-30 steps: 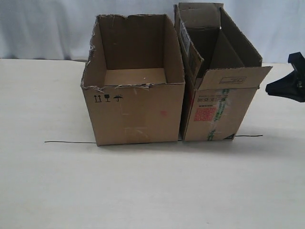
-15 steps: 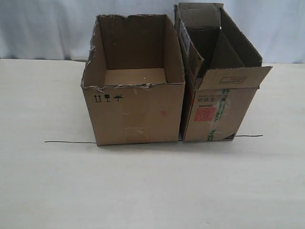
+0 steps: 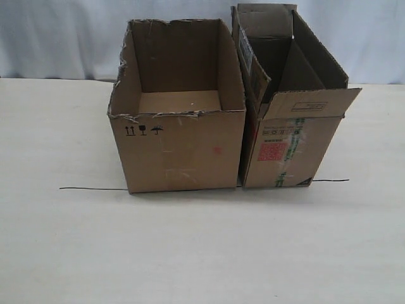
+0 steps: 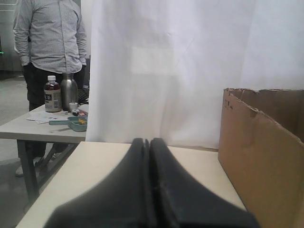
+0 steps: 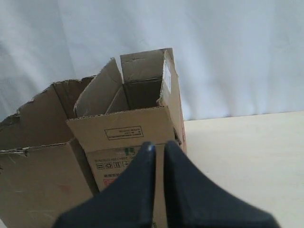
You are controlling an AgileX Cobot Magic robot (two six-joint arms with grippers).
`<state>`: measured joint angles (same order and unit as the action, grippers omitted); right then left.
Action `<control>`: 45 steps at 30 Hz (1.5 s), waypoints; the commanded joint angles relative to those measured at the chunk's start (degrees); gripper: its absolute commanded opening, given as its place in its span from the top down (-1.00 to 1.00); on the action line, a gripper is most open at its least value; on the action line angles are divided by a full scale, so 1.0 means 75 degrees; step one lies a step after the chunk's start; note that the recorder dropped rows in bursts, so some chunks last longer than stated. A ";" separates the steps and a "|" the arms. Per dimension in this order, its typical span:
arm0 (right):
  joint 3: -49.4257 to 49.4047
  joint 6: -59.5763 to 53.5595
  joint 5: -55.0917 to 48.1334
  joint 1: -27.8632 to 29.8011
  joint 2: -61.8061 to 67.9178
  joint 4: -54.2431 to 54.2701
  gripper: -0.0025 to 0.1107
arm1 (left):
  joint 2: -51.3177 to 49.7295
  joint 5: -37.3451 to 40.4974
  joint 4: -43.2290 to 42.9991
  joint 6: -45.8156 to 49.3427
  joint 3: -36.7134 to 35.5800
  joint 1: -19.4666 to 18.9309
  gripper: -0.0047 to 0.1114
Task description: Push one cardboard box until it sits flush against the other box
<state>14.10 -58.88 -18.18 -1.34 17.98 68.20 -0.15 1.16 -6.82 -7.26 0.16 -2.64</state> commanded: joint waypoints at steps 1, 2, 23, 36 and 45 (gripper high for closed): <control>-0.0037 -0.0050 0.0023 -0.0014 -0.0147 0.0019 0.87 | 0.0020 -0.0037 -0.0006 -0.0018 -0.0021 0.0005 0.92; -0.0037 -0.0083 0.0023 -0.0014 -0.0201 -0.0001 0.87 | 0.0020 -0.0037 -0.0006 -0.0018 -0.0021 0.0005 0.92; -0.1880 -0.0716 0.2424 -0.1078 -0.2398 0.0411 0.87 | 0.0020 -0.0037 0.0011 -0.0018 -0.0021 0.0005 0.92; -0.1880 0.8985 0.1953 -0.1078 -0.2398 -0.9850 0.87 | 0.0020 -0.0037 0.0011 -0.0018 -0.0021 0.0005 0.92; -0.1880 0.9236 0.1668 -0.1078 -0.2398 -0.9865 0.87 | 0.0020 -0.0037 -0.0005 -0.0018 -0.0021 0.0005 0.92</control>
<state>0.27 10.04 -5.12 -9.26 0.24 -5.04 -0.15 1.16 -6.82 -7.26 0.16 -2.64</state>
